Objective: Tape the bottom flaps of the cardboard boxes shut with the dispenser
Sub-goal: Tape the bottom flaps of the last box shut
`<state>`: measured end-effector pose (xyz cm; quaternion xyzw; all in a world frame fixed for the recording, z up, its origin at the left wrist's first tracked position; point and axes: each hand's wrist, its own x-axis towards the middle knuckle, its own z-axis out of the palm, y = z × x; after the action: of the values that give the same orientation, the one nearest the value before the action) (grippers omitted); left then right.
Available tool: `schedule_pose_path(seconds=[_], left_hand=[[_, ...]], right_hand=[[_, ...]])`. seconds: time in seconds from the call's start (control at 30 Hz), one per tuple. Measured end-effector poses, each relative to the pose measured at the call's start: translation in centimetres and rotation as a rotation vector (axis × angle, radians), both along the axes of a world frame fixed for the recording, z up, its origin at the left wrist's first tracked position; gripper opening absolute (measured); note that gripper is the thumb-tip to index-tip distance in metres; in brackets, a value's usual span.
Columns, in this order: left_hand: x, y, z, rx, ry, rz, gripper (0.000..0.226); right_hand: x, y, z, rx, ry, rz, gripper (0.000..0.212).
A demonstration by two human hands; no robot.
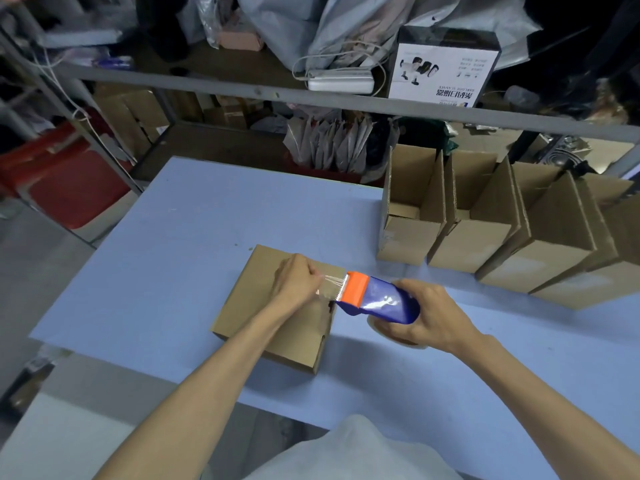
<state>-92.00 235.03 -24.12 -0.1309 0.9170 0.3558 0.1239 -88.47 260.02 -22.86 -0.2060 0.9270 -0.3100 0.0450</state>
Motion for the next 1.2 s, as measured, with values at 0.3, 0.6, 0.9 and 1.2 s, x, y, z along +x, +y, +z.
schedule_pose_path(seconds=[0.3, 0.6, 0.9, 1.2], left_hand=[[1.2, -0.9, -0.7, 0.099, -0.022, -0.059, 0.009], [1.8, -0.8, -1.4, 0.121, 0.084, -0.087, 0.028], [1.7, -0.3, -2.6, -0.022, 0.103, -0.055, 0.037], [0.7, -1.9, -1.7, -0.256, 0.010, -0.129, 0.057]], right_hand=[[-0.5, 2.0, -1.4, 0.180, -0.008, 0.007, 0.056], [-0.4, 2.2, -2.2, 0.233, 0.005, 0.047, 0.075], [-0.8, 2.1, -2.7, 0.253, -0.012, 0.048, 0.077], [-1.6, 1.4, -3.1, 0.361, -0.010, 0.104, 0.072]])
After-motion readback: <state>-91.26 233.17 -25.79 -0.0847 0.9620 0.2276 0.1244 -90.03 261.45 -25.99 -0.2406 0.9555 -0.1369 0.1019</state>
